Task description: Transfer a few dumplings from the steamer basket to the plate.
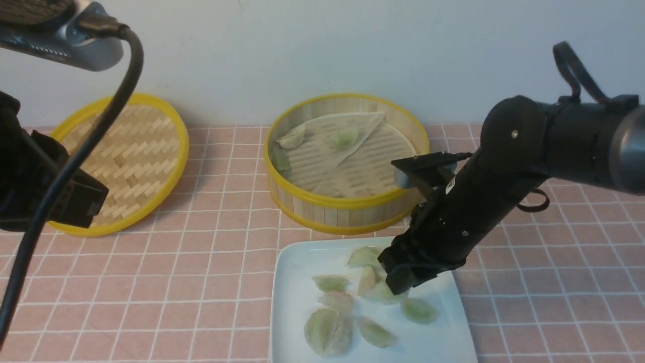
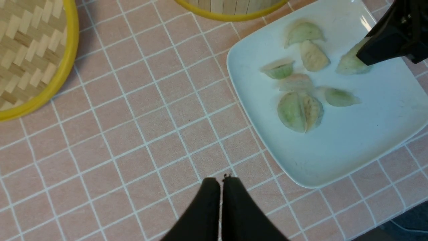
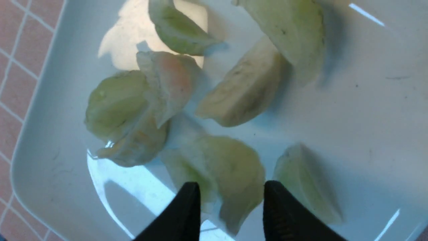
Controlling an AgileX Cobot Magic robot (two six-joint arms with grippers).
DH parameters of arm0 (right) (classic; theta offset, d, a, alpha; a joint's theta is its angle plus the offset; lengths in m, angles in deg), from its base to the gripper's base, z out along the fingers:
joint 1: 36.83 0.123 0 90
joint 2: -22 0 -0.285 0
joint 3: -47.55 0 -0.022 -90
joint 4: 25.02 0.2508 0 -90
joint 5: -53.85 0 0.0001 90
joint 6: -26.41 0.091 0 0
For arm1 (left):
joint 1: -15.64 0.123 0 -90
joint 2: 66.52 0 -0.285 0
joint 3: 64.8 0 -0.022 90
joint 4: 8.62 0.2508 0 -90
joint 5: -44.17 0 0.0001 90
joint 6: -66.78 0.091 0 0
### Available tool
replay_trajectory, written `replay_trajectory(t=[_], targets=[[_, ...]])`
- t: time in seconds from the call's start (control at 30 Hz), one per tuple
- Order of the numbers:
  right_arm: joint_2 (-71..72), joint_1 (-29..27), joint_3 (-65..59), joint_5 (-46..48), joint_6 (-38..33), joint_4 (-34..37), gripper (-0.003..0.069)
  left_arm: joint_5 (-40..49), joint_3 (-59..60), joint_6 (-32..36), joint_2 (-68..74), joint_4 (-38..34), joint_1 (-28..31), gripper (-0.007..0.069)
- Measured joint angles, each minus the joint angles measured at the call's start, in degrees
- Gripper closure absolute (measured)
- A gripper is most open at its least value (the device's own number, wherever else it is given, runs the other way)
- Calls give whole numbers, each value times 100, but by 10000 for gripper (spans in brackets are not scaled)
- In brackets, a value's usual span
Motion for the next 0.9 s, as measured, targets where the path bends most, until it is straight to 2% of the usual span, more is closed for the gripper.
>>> replay_trajectory(t=[0.1,0.13,0.17,0.23,0.3,0.4,0.43,0.53,0.7,0.9], targets=[[-41,0,63,26,29,-33,288,0,0,3,0,-119,0,631],[-46,0,94,61,41,-57,274,0,0,3,0,-144,0,631],[-45,0,281,321,114,-91,225,0,0,27,0,-254,0,631],[-14,0,603,806,183,-100,219,-24,0,54,0,-376,0,631],[134,5,801,1113,246,-111,263,-52,0,67,0,-464,0,631],[575,5,911,1257,342,-211,379,-194,0,67,0,-566,0,631],[1142,5,912,1321,477,-360,503,-307,0,68,0,-616,0,631],[2413,5,847,1380,745,-679,637,-470,0,68,0,-705,0,631],[4774,5,248,1105,1019,-1045,670,-686,0,79,0,-927,0,631],[8397,5,-1698,-981,1226,-1436,672,-1092,0,289,0,-1243,0,631]])
